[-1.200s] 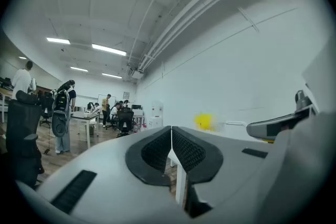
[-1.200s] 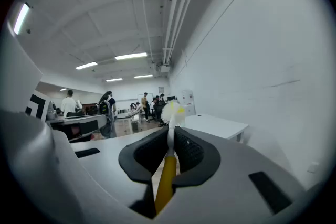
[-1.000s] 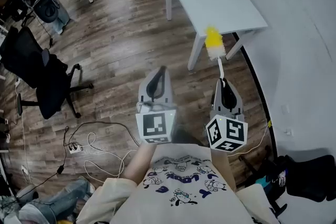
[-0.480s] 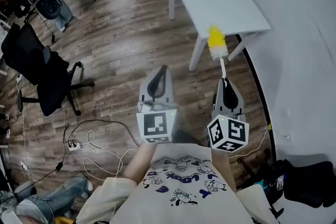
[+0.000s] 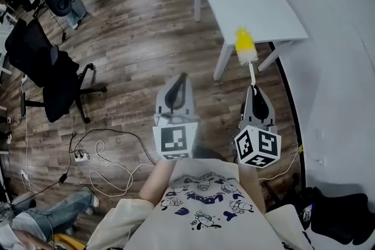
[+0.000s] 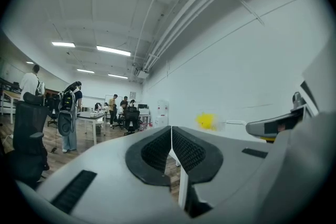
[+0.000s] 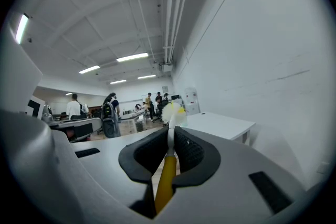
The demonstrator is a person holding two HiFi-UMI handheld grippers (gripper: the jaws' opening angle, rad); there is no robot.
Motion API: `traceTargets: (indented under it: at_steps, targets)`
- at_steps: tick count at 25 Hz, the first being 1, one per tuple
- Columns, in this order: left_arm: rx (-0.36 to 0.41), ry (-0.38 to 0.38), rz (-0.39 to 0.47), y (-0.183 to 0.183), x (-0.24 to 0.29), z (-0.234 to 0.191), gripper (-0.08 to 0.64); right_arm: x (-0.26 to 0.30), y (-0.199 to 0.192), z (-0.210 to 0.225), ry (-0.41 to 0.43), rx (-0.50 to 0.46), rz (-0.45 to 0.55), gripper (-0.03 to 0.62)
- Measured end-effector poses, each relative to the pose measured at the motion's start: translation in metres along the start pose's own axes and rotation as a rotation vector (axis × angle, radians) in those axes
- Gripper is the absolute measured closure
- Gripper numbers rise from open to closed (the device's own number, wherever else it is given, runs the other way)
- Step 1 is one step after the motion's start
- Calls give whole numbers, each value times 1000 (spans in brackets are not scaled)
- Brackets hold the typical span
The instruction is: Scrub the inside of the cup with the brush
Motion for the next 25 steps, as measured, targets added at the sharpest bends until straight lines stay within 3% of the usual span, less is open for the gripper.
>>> traceTargets:
  at_steps: [14, 25]
  targets:
    - [-17, 44, -39, -12, 16, -9, 546, 27, -5, 4, 32, 24, -33, 548]
    - [-26, 2, -37, -17, 83, -45, 546, 94, -4, -8, -5, 30, -33, 548]
Point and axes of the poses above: the fingertips, and each gripper's own axes: x forward along the fingers, z to its right, y out of its top, the point moved 4 cm from there along -x, backward along the fingers, and after that the axes turned 5 degrees about -y, right-handed, at the moved point
